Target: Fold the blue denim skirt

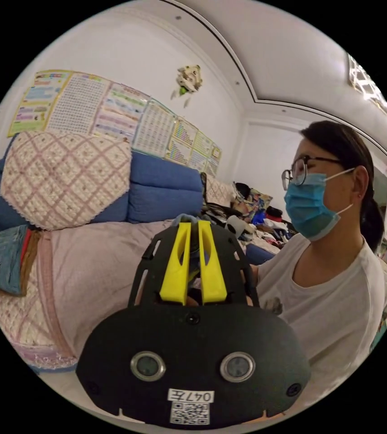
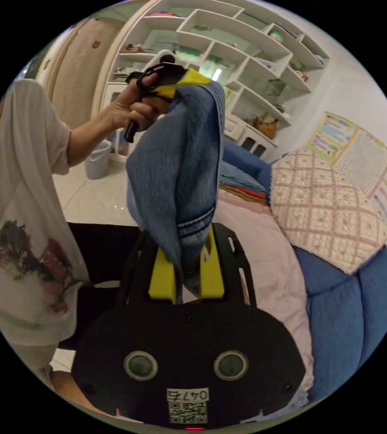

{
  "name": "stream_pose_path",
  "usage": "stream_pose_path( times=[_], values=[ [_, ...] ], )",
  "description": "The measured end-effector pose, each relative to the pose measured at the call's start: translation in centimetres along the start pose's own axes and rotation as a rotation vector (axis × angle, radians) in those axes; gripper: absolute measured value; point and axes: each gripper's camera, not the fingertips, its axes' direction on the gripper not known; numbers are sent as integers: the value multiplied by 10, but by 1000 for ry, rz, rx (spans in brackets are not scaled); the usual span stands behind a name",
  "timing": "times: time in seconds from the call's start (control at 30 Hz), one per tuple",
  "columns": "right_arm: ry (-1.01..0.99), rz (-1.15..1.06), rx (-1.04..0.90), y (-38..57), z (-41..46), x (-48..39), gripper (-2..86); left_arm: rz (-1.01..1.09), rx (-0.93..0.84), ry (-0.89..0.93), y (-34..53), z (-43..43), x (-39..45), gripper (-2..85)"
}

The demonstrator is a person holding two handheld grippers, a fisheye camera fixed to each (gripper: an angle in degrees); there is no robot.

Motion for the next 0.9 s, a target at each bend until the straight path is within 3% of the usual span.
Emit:
stream_pose_path(
  times=[0.1, 0.17, 0.27, 0.33, 0.47, 0.57, 0.7, 0.77, 0.9],
  values=[
    [334, 54, -112, 4, -22, 4, 14, 77, -34, 54, -8, 32, -40, 2],
    [733, 83, -211, 12, -25, 13, 11, 159, -87, 22, -20, 70, -70, 3],
    [1070, 48, -323, 39, -12, 17, 18, 105, -173, 6, -9, 123, -119, 6],
    [1007, 40, -334, 65, -4, 16, 33, -46, -235, 1, 21, 154, -160, 9],
    [550, 176, -472, 140, 18, 11, 128, -511, -401, 10, 158, 213, -272, 10],
    [379, 341, -462, 195, 7, 2, 130, -634, -478, -51, 241, 212, -306, 6],
    [287, 664, -272, 251, -31, 12, 112, -469, -544, -295, 257, 196, -296, 42],
    [244, 865, -124, 286, -46, 22, 88, -209, -602, -500, 246, 208, -265, 44],
    [196, 1010, -9, 322, -36, 30, 68, 108, -616, -622, 245, 252, -224, 53]
  ],
)
